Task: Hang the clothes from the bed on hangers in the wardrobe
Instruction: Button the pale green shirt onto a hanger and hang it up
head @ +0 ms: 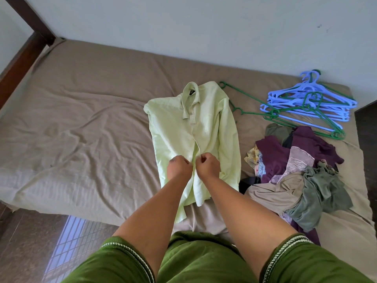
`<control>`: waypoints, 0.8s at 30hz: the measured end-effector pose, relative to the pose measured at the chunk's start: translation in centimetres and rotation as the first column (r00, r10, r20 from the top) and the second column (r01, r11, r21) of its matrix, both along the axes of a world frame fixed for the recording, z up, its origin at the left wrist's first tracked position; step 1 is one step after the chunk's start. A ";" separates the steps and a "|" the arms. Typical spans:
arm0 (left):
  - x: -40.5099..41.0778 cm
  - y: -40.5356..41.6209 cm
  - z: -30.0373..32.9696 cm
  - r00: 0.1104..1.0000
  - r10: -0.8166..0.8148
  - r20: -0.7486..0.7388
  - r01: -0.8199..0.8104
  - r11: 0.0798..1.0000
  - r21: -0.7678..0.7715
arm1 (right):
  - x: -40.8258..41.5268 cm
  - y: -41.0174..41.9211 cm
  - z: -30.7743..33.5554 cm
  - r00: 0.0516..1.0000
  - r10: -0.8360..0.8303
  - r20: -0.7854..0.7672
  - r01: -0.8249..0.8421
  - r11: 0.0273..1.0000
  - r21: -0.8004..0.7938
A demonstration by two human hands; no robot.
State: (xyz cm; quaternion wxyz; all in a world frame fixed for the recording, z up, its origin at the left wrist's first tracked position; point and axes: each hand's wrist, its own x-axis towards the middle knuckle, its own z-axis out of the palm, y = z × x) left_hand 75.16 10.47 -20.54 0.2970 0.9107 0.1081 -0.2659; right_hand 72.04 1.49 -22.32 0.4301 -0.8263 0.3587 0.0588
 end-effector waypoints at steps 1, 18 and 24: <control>-0.1 0.0 -0.1 1.000 -0.025 0.012 0.025 1.000 0.019 | 0.0 0.1 0.3 0.999 0.023 0.031 -0.024 1.000 0.013; 0.3 0.8 -1.6 0.844 0.428 -0.323 -0.523 0.789 -0.322 | 0.6 -0.2 0.1 0.982 0.184 -0.045 -0.182 0.982 0.055; 0.2 0.6 -1.9 0.877 0.398 -0.267 -0.469 0.830 -0.303 | 1.0 -0.7 0.1 0.974 0.213 -0.077 -0.207 0.975 0.078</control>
